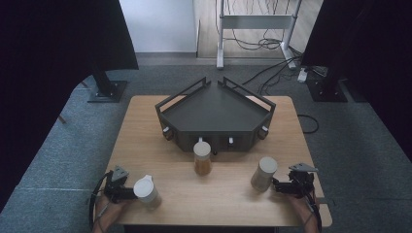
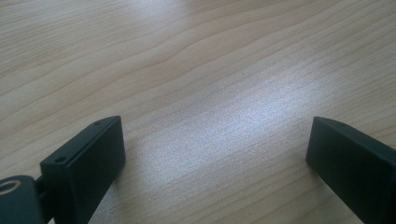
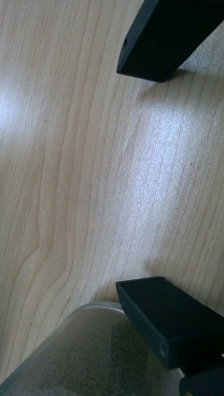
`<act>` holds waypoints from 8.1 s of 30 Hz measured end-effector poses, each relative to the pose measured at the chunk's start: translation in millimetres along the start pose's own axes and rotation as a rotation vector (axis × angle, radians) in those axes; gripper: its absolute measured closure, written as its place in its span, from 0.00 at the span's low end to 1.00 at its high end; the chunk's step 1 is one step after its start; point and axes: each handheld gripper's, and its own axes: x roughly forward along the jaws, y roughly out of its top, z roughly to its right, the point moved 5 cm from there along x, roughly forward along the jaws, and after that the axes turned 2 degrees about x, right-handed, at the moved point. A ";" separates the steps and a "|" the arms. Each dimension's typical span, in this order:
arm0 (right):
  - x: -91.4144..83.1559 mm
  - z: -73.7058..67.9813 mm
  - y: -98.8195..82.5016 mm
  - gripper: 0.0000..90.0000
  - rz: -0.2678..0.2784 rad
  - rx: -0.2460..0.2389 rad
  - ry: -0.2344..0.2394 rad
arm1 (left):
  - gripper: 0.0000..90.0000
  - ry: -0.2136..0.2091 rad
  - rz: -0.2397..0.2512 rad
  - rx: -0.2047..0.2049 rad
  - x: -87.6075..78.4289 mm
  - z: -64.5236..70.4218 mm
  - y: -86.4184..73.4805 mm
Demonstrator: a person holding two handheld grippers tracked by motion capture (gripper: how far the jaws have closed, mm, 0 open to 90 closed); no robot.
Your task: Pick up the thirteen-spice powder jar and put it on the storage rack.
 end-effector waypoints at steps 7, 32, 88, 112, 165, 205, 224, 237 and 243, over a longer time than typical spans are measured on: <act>0.1 0.0 0.1 0.00 0.000 0.000 0.000 | 0.05 -0.004 0.001 0.003 -0.2 -0.9 -0.1; 0.1 0.0 0.1 0.00 0.000 0.000 0.000 | 0.08 -0.024 0.251 0.029 -68.7 -11.4 -12.6; -0.4 0.2 -0.4 0.00 0.000 0.001 0.001 | 0.08 -0.241 0.435 0.175 -89.9 42.4 -28.5; -0.5 0.4 -0.5 0.00 0.001 0.000 0.002 | 0.24 -0.211 0.369 0.187 -66.4 54.8 -12.4; -0.5 0.4 -0.5 0.00 0.000 0.000 0.002 | 0.35 -0.205 0.421 0.146 -78.7 36.6 44.3; -0.3 0.7 -0.7 0.00 0.002 -0.002 0.003 | 0.35 -0.214 0.476 0.163 -79.2 10.4 186.1; -0.4 1.5 -0.5 0.00 0.001 -0.003 0.007 | 0.34 -0.173 0.480 0.158 -48.4 9.5 227.2; -0.4 1.7 -0.6 0.00 0.002 -0.004 0.008 | 0.34 -0.163 0.455 0.154 -17.9 12.4 248.8; -0.5 1.9 -0.6 0.00 0.002 -0.006 0.008 | 0.34 -0.145 0.453 0.153 -7.1 14.3 258.1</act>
